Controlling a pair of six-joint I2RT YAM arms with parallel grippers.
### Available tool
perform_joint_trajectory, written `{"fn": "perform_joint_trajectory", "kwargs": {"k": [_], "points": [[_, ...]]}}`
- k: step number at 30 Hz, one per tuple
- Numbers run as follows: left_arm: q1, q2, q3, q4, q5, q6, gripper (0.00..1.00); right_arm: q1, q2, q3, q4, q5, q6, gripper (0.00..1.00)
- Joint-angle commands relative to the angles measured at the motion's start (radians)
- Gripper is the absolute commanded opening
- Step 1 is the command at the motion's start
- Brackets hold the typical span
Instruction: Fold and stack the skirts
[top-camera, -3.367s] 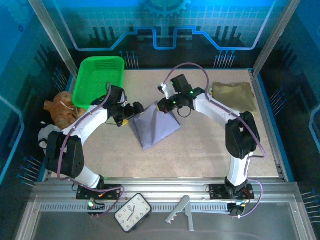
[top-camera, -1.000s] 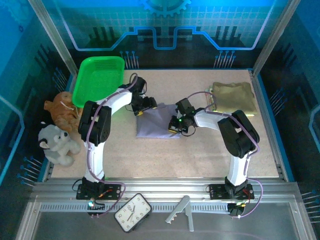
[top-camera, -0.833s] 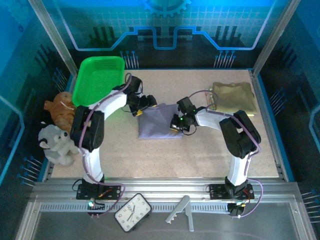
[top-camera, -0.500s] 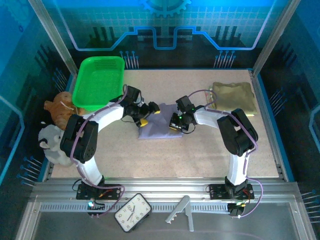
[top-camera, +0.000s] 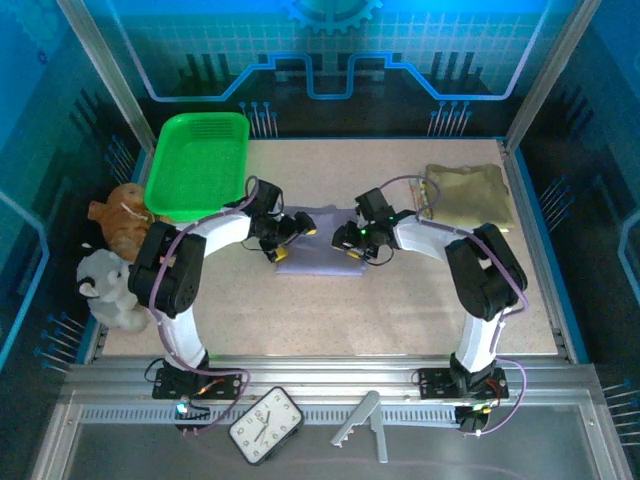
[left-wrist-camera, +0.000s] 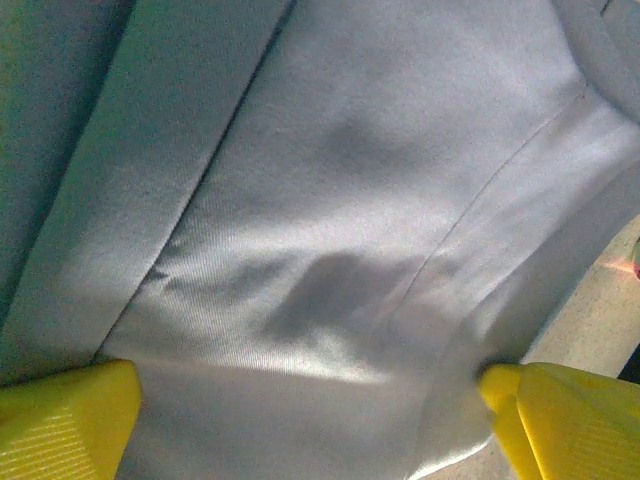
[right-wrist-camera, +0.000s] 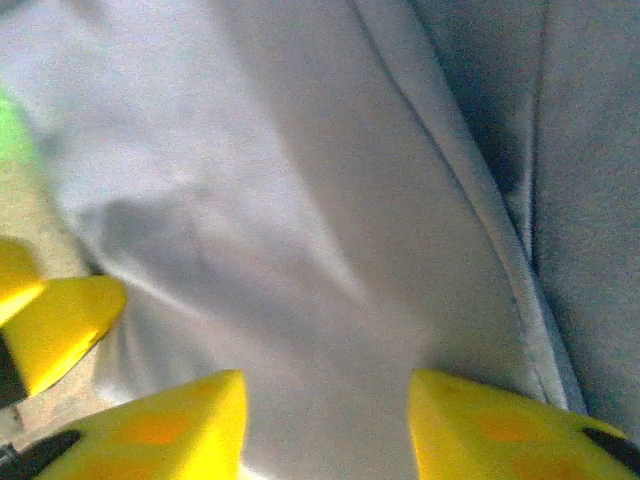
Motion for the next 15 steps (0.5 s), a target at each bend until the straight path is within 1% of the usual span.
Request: {"fn": "perform_joint_trajectory", "kwargs": {"k": [1, 2, 5, 8, 9, 10, 13, 15], "points": [[-0.004, -0.068, 0.047, -0.119, -0.046, 0.065, 0.99, -0.018, -0.12, 0.009, -0.06, 0.104, -0.063, 0.78], [-0.01, -0.085, 0.06, -0.133, -0.045, 0.075, 0.99, -0.016, -0.161, -0.01, -0.053, 0.149, -0.084, 0.99], [-0.027, -0.113, 0.098, -0.182, -0.052, 0.092, 0.99, -0.007, -0.279, -0.07, -0.032, 0.29, -0.156, 1.0], [-0.054, -0.115, 0.123, -0.195, -0.038, 0.09, 0.99, -0.004, -0.355, -0.078, -0.092, 0.416, -0.219, 1.0], [-0.065, -0.108, 0.133, -0.191, -0.027, 0.087, 0.99, -0.006, -0.371, -0.079, -0.118, 0.458, -0.217, 1.0], [-0.074, -0.098, 0.142, -0.183, -0.015, 0.086, 0.99, -0.013, -0.378, -0.074, -0.15, 0.467, -0.223, 1.0], [-0.096, -0.05, 0.18, -0.173, -0.009, 0.078, 0.99, -0.088, -0.326, -0.025, -0.249, 0.288, -0.248, 1.0], [-0.098, -0.011, 0.207, -0.176, -0.026, 0.078, 0.99, -0.126, -0.272, -0.026, -0.216, 0.119, -0.283, 1.0]]}}
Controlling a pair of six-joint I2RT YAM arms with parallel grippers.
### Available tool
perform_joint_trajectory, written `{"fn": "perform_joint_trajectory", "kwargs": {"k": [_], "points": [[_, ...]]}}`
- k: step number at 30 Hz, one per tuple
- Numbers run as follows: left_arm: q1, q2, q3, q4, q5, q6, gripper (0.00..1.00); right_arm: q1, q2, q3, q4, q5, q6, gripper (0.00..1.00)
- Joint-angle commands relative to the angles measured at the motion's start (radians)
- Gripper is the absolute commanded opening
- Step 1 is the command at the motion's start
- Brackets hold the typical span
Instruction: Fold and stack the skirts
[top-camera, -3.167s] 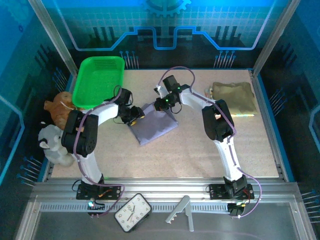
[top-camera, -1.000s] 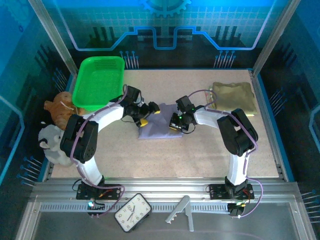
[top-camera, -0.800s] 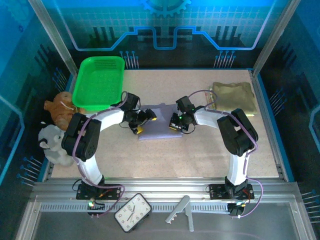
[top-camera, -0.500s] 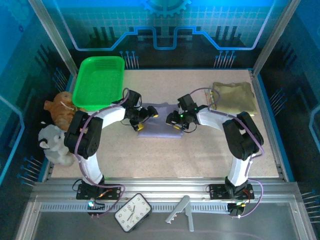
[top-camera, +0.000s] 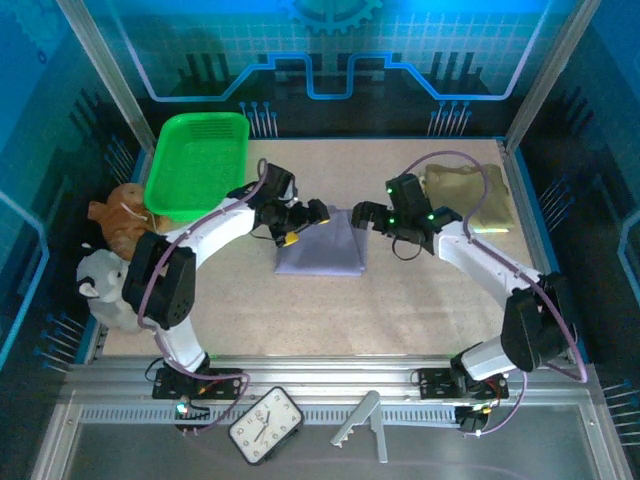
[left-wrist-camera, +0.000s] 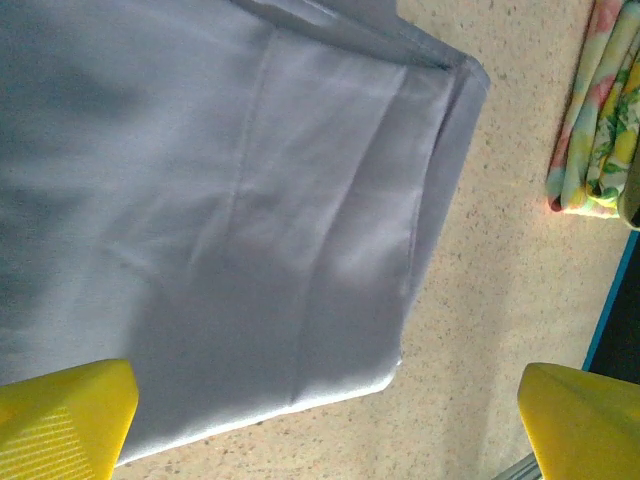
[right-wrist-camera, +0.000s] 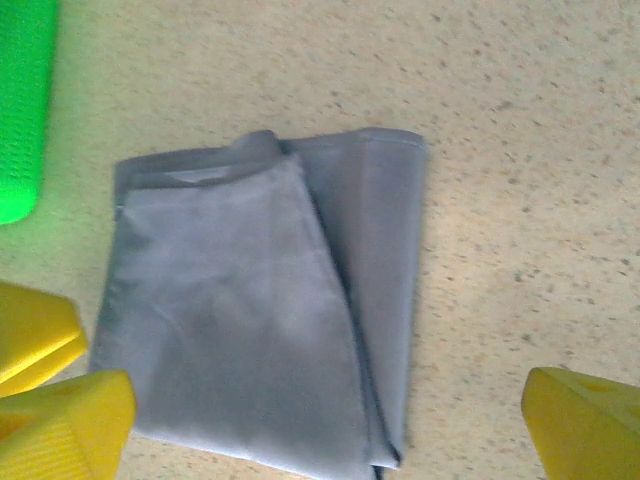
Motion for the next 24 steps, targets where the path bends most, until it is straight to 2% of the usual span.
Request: {"fn": "perform_joint_trajectory", "kwargs": {"k": [1, 5, 8, 12, 18, 24], "points": [[-0.007, 0.07, 0.051, -0.04, -0.013, 0.011, 0.99, -0.053, 0.083, 0.009, -0.06, -0.17, -0.05, 1.0], [-0.005, 0.113, 0.076, -0.067, -0.1, 0.024, 0.99, -0.041, 0.123, -0.051, 0.078, -0.2, -0.048, 1.0], [-0.002, 0.14, 0.073, -0.068, -0.138, 0.023, 0.99, -0.049, 0.222, 0.009, 0.033, -0.248, -0.043, 1.0], [0.004, 0.18, 0.074, -0.074, -0.136, 0.018, 0.99, -0.047, 0.339, 0.068, 0.053, -0.363, -0.014, 1.0], [0.003, 0.186, 0.042, -0.06, -0.128, 0.004, 0.99, -0.029, 0.437, 0.111, 0.085, -0.367, 0.063, 0.98], [0.003, 0.186, -0.006, -0.026, -0.115, -0.025, 0.99, 0.005, 0.484, 0.128, 0.141, -0.435, 0.104, 0.88]]}}
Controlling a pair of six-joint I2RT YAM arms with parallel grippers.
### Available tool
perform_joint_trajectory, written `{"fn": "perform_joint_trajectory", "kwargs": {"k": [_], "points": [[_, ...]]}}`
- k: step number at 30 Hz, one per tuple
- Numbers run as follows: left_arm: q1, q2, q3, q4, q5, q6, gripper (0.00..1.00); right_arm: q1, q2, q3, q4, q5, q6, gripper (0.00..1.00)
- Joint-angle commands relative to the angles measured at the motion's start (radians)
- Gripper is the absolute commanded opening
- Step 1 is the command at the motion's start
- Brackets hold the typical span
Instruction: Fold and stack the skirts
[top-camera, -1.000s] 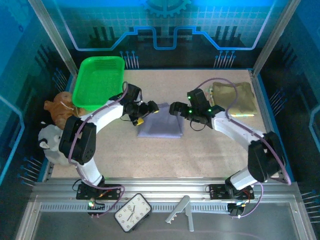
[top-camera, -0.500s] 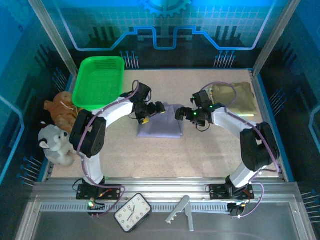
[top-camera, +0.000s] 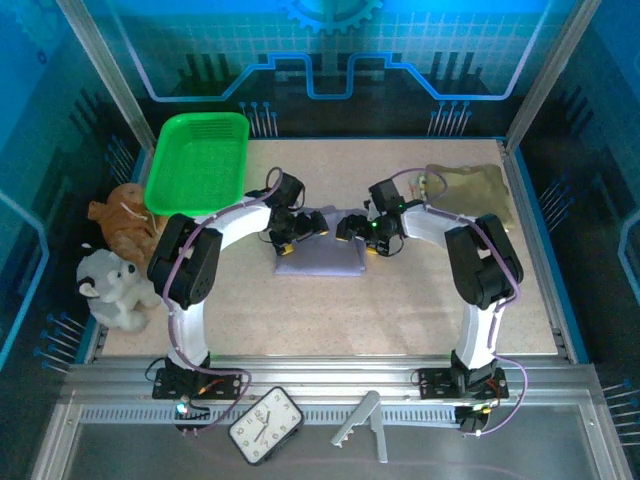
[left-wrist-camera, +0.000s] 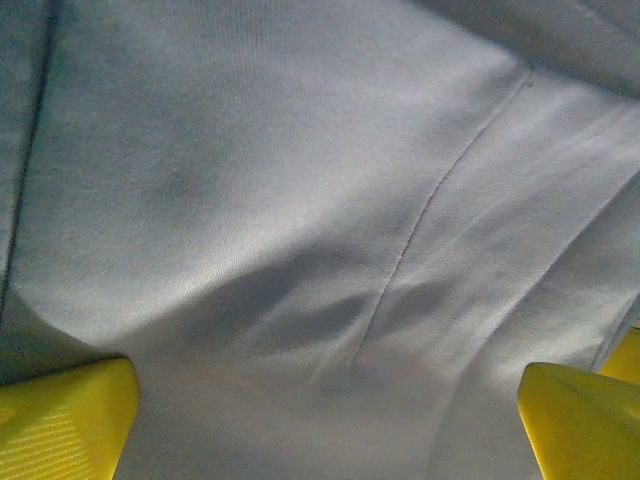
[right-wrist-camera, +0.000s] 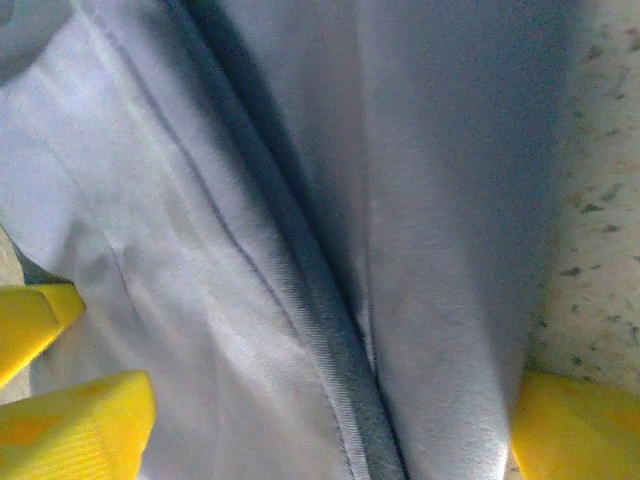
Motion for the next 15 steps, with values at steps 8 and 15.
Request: {"fn": "perform_joint_trajectory", "kwargs": {"k": [8, 15], "points": [[0.007, 0.006, -0.068, 0.013, 0.01, -0.035, 0.99, 0.048, 0.069, -0.051, 0.158, -0.085, 0.152, 0.79], [0.013, 0.001, -0.076, 0.015, 0.01, -0.033, 0.99, 0.048, 0.049, -0.077, 0.194, -0.115, 0.135, 0.67]]}}
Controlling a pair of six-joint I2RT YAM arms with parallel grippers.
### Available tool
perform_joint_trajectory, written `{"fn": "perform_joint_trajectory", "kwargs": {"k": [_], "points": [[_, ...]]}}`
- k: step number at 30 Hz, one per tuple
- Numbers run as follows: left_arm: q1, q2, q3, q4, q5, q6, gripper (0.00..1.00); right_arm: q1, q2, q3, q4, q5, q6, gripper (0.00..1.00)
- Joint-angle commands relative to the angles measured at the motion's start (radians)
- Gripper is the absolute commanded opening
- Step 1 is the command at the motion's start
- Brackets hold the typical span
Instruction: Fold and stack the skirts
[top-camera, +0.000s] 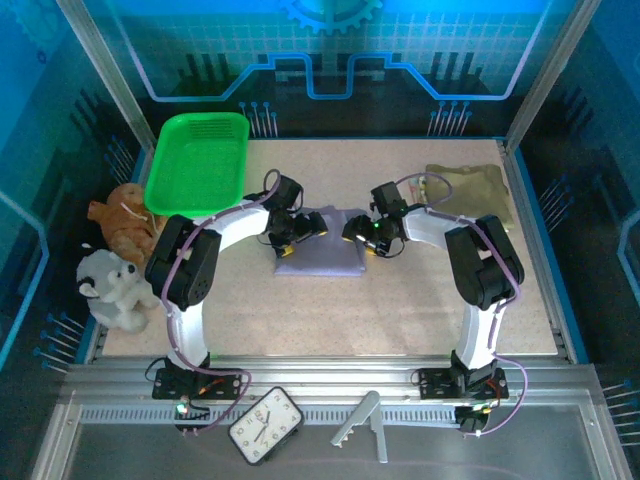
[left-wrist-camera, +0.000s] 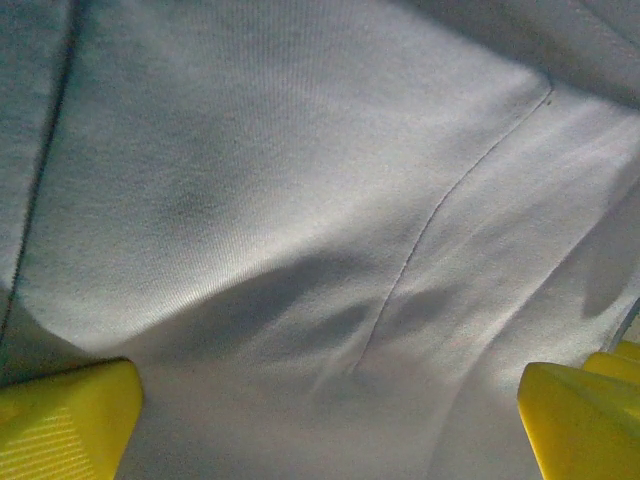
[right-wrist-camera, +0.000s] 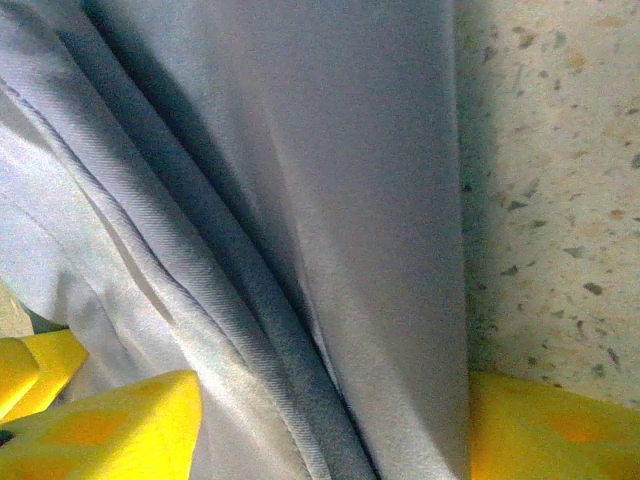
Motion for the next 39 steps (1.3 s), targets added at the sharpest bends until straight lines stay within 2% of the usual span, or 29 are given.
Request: {"fn": "perform_joint_trajectory", "kwargs": {"k": [1, 19, 25, 28, 31, 35, 38, 39], "points": [[0.007, 0.014, -0.041, -0.034, 0.007, -0.006, 0.99, 0.05, 0.053, -0.032, 0.127, -0.145, 0.008, 0.66], [0.009, -0.005, -0.067, -0.035, 0.002, -0.017, 0.99, 0.052, -0.029, -0.108, 0.18, -0.184, -0.036, 0.64], [0.008, 0.001, -0.064, -0.037, 0.004, -0.013, 0.99, 0.052, -0.002, -0.113, 0.196, -0.183, -0.021, 0.6], [0.009, 0.003, -0.064, -0.037, 0.006, -0.014, 0.99, 0.053, 0.037, -0.105, 0.219, -0.182, 0.007, 0.54], [0.008, -0.001, -0.064, -0.037, 0.006, -0.016, 0.99, 0.052, 0.054, -0.103, 0.214, -0.148, 0.033, 0.43], [0.011, -0.019, -0.057, -0.046, 0.019, -0.014, 0.99, 0.037, 0.048, -0.114, 0.202, -0.118, 0.055, 0.24], [0.016, -0.072, -0.042, -0.059, 0.038, -0.008, 0.99, 0.023, 0.024, -0.106, 0.158, -0.106, 0.005, 0.09], [0.02, -0.098, -0.039, -0.062, 0.037, -0.003, 0.99, 0.019, 0.012, -0.092, 0.114, -0.088, -0.035, 0.0]]}}
